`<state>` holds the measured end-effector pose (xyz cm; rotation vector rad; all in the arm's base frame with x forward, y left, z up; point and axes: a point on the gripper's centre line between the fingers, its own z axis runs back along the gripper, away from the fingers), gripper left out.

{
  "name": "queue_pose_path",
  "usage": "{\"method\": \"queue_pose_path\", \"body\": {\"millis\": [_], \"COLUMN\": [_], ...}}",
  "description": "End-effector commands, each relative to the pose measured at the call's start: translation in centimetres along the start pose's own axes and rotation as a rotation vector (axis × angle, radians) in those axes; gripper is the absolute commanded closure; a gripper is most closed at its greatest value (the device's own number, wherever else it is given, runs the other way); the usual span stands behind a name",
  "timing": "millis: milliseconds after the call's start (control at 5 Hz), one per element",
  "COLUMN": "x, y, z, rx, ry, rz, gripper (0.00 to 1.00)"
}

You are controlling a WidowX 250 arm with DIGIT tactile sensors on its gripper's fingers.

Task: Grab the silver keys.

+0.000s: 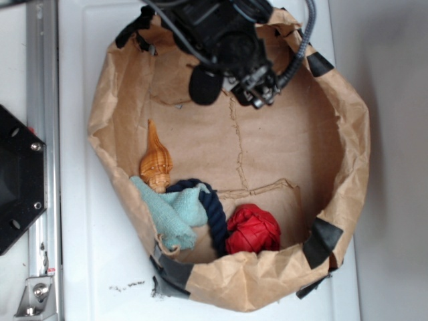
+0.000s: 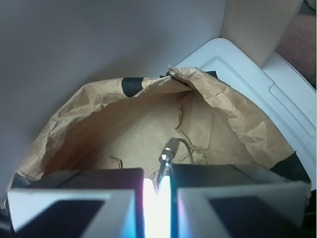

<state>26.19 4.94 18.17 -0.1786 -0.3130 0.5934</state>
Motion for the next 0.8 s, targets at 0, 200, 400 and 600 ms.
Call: {"method": "queue_pose_path", "body": {"millis": [0,200,400,600], "x": [0.09,-0.26,-0.65,-0.66], "y": [-0.62,-0.78,-0.94,-1.08], "z": [1.51,0.94,0.69,0.64], "rx": [-0.019,-0.005,-0.003,0.002], "ry": [-0.077,-0.084,-0.093,-0.097], "rz": [-0.059,-0.072,-0.088,-0.080], "gripper": [1.00,1.00,1.00,1.00]}}
